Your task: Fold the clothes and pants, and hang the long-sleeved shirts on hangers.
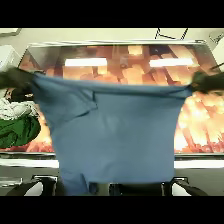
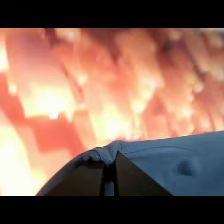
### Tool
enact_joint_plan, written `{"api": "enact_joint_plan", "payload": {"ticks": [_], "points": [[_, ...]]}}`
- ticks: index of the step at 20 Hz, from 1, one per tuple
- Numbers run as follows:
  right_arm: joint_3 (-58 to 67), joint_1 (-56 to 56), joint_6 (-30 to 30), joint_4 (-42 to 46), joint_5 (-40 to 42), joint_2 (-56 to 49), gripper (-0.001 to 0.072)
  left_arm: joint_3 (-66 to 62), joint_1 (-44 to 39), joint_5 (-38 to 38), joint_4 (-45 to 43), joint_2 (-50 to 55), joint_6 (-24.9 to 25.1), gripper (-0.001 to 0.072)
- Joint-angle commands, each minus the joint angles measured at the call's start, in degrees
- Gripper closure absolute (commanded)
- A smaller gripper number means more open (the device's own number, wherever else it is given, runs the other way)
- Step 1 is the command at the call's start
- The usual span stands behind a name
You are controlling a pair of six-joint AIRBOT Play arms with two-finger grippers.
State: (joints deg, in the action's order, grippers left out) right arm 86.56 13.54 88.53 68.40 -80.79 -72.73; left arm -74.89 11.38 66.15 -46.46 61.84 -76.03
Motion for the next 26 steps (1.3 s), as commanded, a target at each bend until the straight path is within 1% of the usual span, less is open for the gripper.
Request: {"api": "enact_joint_plan", "payload": {"ticks": [1, 3, 5, 6, 8, 10, 12, 14, 17, 18, 19, 20, 21, 22, 23, 24, 25, 26], "points": [[-7.5, -5.3, 2.8, -0.6, 15.1, -13.7, 0.0674, 13.9, -4.8, -15.3, 0.4, 12.0, 2.1, 0.0681], [-7.1, -6.3, 6.1, -3.2, 25.7, -19.2, 0.0673, 11.9, -5.0, -20.4, 3.7, 20.0, 8.1, 0.0681], [-7.1, -6.2, 9.2, -6.6, 36.5, -21.8, 0.0673, 8.1, -4.9, -25.6, 6.3, 25.6, 8.8, 0.0681], [-7.1, -6.3, 10.7, -6.7, 41.9, -22.4, 0.0673, 6.1, -5.1, -28.4, 7.1, 27.8, 8.8, 0.0681], [-7.1, -6.2, 11.6, -6.6, 50.6, -23.1, 0.0673, 2.1, -5.9, -34.1, 8.3, 31.3, 8.8, 0.0681], [-7.1, -6.2, 11.6, -6.2, 57.1, -23.5, 0.0673, -0.6, -7.2, -38.6, 8.6, 33.7, 8.7, 0.0681], [-7.1, -6.2, 11.6, -6.2, 58.1, -24.4, 0.0673, -1.1, -9.3, -43.1, 8.6, 35.1, 8.8, 0.0681], [-7.1, -6.2, 11.6, -6.2, 54.5, -25.9, 0.0673, -1.1, -11.3, -44.1, 8.6, 36.9, 8.7, 0.0681], [-7.1, -6.1, 11.6, -6.2, 46.8, -27.3, 0.0672, -1.1, -12.4, -40.0, 8.6, 38.1, 8.5, 0.0680], [-6.7, -5.6, 11.8, -6.4, 44.1, -27.1, 0.0595, -1.1, -11.9, -37.2, 8.6, 37.7, 8.3, 0.0610], [-5.2, -4.6, 11.8, -6.7, 39.5, -26.8, 0.0338, -1.1, -10.8, -32.6, 8.6, 36.7, 7.8, 0.0380], [-3.0, -2.7, 11.0, -6.6, 33.0, -26.2, 0.0151, -1.1, -8.9, -26.8, 8.5, 35.3, 7.4, 0.0081], [-0.7, -0.2, 8.0, -6.6, 25.9, -25.6, 0.0130, -1.1, -5.9, -19.2, 8.3, 33.4, 7.4, -0.0003], [1.5, 3.2, 4.5, -6.6, 17.8, -24.9, 0.0097, -1.1, -2.6, -11.7, 6.6, 31.7, 5.1, -0.0002], [2.6, 6.6, 2.6, -6.2, 10.2, -24.1, 0.0099, -1.1, 1.2, -3.5, 1.7, 30.0, -0.1, -0.0002], [2.6, 10.4, 2.5, -4.9, 1.6, -23.5, 0.0102, -0.8, 4.4, 4.4, -4.4, 28.8, -4.3, 0.0001], [2.1, 12.9, 2.5, -2.8, -5.6, -23.3, 0.0105, 0.7, 7.0, 12.4, -10.8, 27.6, -5.6, 0.0039], [0.4, 14.6, 2.5, -0.6, -11.0, -22.9, 0.0105, 3.7, 8.9, 17.7, -15.0, 26.4, -5.4, 0.0082]]}}
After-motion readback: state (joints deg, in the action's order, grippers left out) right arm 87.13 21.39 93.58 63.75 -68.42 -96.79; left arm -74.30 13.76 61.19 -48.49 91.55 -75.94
